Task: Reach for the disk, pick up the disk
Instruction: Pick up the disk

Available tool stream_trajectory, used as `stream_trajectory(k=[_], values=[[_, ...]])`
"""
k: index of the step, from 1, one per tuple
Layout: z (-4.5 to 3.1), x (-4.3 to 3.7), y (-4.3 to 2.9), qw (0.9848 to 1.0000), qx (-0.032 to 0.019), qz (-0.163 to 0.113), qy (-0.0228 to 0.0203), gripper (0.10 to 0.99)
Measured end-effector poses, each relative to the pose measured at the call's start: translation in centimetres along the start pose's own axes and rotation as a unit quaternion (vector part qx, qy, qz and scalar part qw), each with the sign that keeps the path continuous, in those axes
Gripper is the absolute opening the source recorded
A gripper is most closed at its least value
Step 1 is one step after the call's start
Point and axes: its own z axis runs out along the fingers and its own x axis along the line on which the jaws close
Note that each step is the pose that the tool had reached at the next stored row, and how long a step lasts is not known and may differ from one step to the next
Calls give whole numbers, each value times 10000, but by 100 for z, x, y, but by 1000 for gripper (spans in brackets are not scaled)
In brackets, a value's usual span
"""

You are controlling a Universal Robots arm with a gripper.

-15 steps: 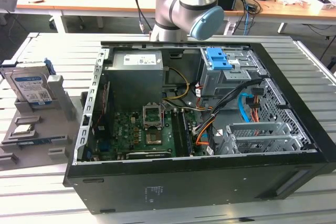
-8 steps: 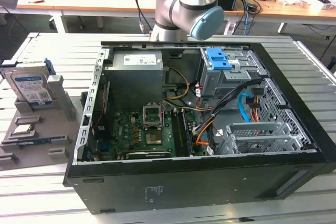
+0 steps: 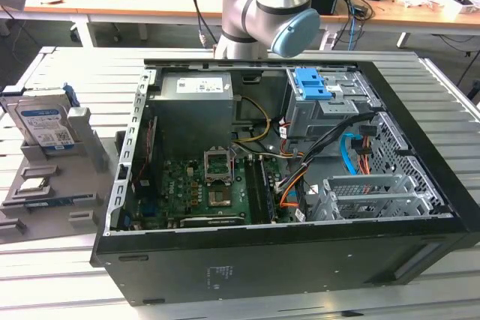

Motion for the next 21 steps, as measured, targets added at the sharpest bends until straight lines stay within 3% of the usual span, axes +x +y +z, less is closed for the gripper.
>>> stream_trajectory(k=[6,13,17,18,21], values=[[0,0,0,10000,0,-39,2,106],[10,-1,0,9990,-1,445,-5,106],[11,0,-1,9989,0,461,-6,114],[11,0,-1,9989,0,462,-6,235],[11,0,-1,9989,-1,465,-7,420]])
